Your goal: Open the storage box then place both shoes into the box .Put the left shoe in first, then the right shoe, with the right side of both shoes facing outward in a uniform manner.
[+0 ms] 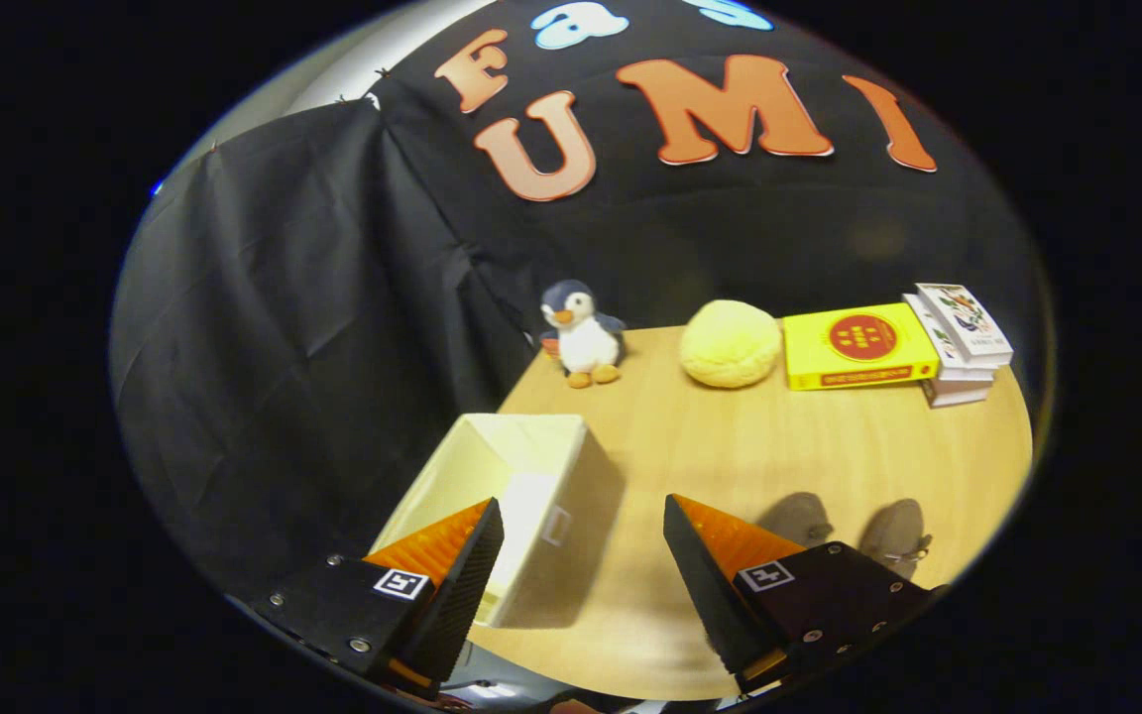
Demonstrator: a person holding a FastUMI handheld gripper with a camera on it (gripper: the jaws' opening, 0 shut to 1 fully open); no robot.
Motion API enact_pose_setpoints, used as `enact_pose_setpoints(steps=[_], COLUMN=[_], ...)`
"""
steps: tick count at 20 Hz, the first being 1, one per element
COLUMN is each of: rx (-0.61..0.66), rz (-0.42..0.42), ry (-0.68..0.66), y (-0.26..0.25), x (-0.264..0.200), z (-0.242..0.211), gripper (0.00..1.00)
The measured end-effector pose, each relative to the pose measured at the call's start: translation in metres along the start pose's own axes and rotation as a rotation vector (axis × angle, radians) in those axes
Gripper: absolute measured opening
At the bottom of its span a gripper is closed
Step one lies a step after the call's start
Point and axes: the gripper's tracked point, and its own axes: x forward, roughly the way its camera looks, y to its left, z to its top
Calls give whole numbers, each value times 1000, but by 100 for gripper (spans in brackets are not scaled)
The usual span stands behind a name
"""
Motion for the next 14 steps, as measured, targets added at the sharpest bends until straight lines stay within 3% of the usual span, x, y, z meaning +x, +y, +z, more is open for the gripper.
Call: enact_pose_setpoints(steps=[7, 14], rx=[7, 31], rz=[-194, -268], ry=[125, 240], y=[-96, -146], x=[4, 43], z=[-66, -117], gripper=[97, 91])
